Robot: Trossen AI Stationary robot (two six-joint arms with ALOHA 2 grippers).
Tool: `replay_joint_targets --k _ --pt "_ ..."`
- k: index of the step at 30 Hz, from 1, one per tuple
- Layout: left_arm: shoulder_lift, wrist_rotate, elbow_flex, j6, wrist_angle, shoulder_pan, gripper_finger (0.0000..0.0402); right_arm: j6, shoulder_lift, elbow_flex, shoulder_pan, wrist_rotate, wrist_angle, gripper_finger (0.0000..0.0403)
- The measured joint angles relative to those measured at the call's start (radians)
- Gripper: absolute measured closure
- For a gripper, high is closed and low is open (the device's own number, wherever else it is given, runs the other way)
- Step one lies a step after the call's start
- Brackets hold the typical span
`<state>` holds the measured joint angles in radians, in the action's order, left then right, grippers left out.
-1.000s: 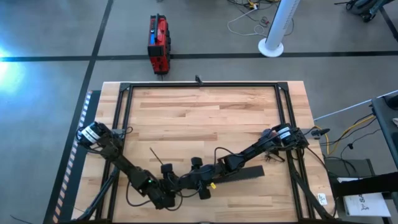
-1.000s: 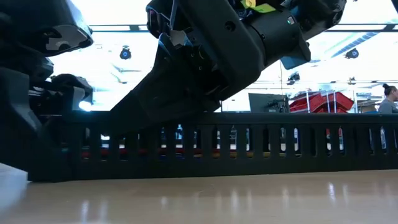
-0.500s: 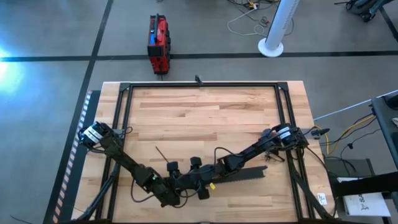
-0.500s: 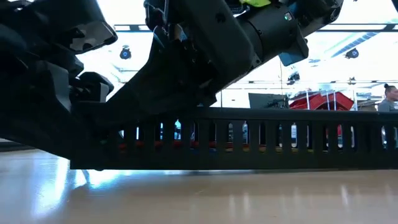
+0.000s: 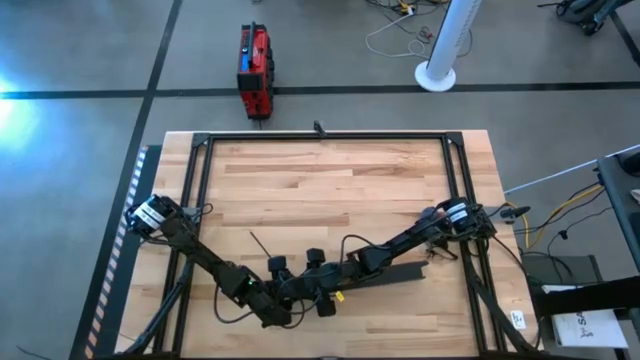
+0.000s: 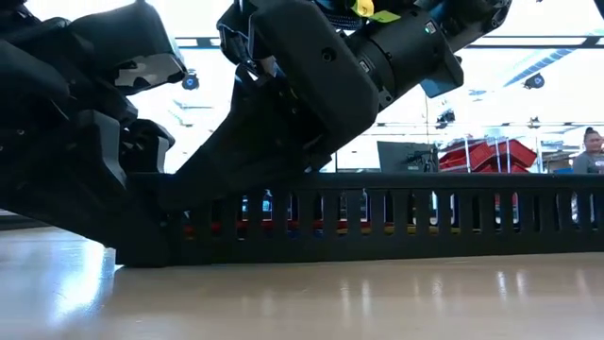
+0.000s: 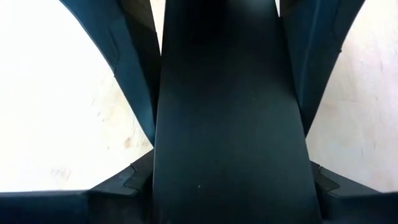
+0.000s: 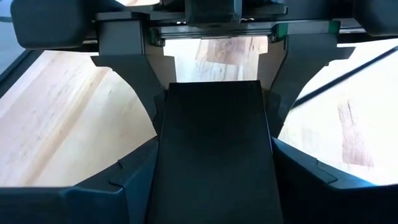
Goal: Ziptie cables
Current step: Close the cable duct using the cable lid
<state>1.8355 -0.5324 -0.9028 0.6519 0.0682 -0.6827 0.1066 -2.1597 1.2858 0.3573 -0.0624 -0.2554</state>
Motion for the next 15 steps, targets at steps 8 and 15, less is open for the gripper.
replay_joint_targets --k 8,15 --pt "0.005 0.012 0.009 0.015 0.002 -0.003 0.0193 0.046 -0.002 0.024 0.000 0.022 0.001 0.0182" --pt "0.010 0.022 0.011 0.021 -0.008 -0.005 0.0193 0.089 -0.003 0.051 0.000 0.044 0.040 0.0167"
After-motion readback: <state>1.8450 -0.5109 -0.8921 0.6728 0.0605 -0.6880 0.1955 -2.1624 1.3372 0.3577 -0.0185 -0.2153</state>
